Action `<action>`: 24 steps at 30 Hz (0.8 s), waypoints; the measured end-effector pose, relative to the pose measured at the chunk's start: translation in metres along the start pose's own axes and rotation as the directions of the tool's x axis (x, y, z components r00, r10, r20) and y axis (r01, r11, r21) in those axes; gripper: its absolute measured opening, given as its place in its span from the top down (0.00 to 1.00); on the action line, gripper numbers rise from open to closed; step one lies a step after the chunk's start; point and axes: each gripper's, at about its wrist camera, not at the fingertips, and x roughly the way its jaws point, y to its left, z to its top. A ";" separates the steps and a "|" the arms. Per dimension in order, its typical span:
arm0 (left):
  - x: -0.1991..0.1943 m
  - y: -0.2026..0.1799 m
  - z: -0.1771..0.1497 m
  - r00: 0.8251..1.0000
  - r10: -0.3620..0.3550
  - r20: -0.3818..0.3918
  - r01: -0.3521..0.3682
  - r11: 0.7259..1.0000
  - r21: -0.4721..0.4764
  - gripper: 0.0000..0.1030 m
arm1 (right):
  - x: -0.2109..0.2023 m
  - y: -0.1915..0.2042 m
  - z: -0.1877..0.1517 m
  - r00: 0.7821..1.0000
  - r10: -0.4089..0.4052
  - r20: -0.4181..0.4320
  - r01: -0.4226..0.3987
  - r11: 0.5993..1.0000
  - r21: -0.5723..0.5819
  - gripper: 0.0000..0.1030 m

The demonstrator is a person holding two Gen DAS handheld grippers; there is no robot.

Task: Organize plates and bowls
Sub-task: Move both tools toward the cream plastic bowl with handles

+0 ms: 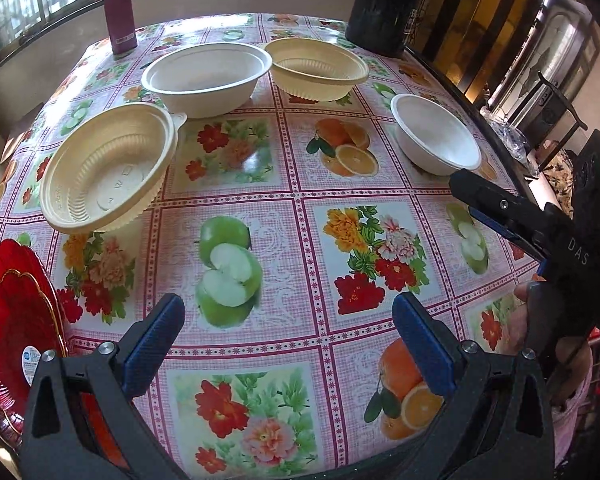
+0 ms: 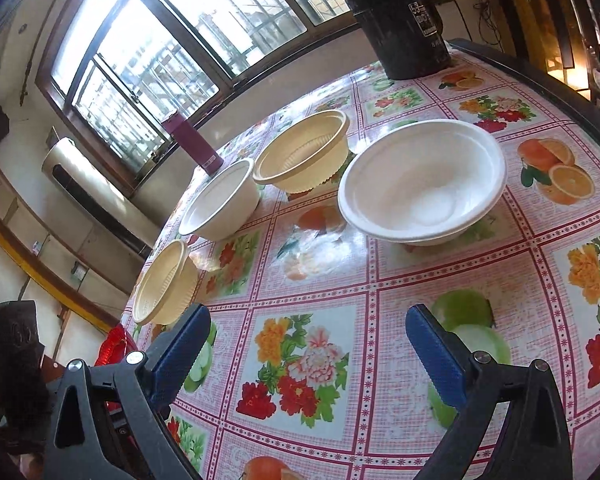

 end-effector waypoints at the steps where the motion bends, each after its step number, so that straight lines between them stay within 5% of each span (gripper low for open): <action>1: 0.003 -0.002 0.001 1.000 -0.005 -0.009 0.005 1.000 0.003 0.00 | -0.003 -0.002 0.001 1.000 -0.002 0.007 0.002 1.000 0.001 0.03; 12: -0.001 0.008 0.010 1.000 -0.003 -0.006 0.003 1.000 -0.004 0.00 | -0.006 0.001 0.009 1.000 0.018 0.004 -0.018 1.000 0.017 0.03; 24: -0.070 0.138 0.054 0.994 0.086 0.070 -0.071 0.978 -0.198 0.00 | 0.051 0.112 0.034 0.980 0.169 -0.103 -0.179 0.979 -0.100 0.03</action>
